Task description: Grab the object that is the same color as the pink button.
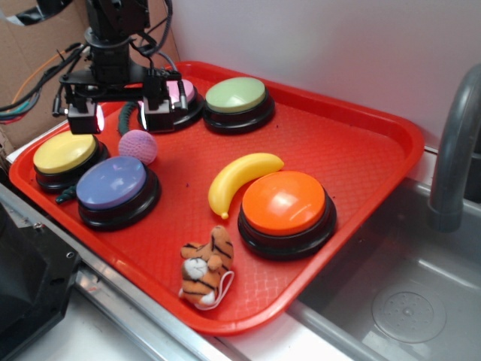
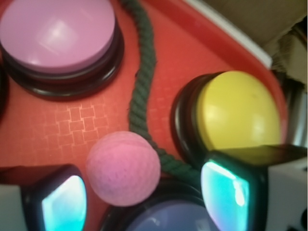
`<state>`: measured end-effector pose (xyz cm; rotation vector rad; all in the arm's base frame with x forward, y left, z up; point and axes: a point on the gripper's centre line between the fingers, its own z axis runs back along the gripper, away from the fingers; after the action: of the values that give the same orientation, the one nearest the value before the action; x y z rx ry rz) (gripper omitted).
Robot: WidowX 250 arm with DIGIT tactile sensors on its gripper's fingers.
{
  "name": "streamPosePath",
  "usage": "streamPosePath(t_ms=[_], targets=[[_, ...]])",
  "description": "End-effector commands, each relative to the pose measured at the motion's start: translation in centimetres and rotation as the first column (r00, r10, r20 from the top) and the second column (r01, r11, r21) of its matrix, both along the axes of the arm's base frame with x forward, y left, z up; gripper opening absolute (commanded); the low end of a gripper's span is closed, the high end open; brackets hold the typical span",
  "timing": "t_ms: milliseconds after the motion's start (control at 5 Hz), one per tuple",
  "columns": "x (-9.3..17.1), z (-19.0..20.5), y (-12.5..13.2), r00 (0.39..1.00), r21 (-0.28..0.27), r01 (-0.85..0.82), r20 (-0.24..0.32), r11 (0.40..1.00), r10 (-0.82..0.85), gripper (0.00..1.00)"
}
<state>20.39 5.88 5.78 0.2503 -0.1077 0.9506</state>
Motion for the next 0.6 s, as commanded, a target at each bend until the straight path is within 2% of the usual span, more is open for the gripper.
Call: streamPosePath(t_ms=[0, 400], targets=[[1.1, -1.03, 0.59, 0.999, -0.062, 0.052, -0.004, 0.997, -0.053, 1.0], [1.39, -1.83, 0.77, 1.0, -0.049, 0.025, -0.017, 0.999, -0.026, 1.0]])
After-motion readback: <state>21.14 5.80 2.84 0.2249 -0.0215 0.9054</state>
